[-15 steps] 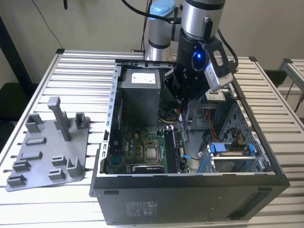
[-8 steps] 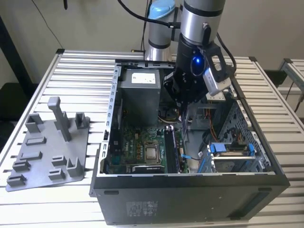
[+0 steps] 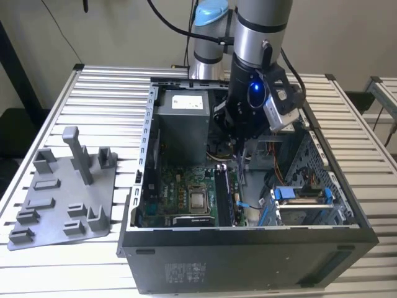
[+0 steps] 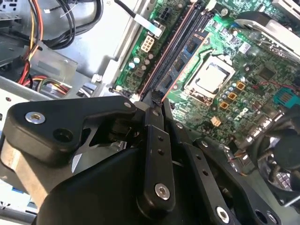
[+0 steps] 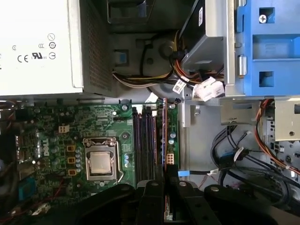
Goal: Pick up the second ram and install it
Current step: 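Insert the second ram into the second slot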
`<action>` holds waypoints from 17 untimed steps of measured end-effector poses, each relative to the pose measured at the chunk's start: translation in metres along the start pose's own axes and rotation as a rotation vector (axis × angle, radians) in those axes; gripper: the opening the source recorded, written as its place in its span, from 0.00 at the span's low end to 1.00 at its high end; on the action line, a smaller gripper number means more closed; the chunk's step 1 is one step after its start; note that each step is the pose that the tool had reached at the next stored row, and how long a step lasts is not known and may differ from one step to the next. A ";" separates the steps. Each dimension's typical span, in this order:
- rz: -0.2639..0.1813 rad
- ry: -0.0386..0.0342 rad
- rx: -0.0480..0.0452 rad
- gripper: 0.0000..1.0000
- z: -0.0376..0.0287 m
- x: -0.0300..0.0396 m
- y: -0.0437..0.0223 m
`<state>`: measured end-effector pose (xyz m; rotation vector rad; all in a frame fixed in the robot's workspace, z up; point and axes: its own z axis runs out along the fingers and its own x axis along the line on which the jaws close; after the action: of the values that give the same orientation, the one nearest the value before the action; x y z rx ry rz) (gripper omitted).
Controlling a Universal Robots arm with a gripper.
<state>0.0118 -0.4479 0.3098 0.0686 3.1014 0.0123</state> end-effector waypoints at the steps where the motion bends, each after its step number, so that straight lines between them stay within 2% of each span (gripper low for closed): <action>1: -0.007 0.0000 -0.0015 0.14 0.0014 0.0007 -0.0004; 4: -0.020 0.0002 -0.0058 0.14 0.0051 0.0066 -0.0016; 7: -0.025 0.0003 -0.0064 0.14 0.0094 0.0150 -0.0025; 10: -0.030 0.0006 -0.0069 0.14 0.0146 0.0197 -0.0042; 17: -0.033 0.0011 -0.0071 0.14 0.0271 0.0205 -0.0069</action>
<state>-0.0079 -0.4538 0.2819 0.0165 3.1029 0.0223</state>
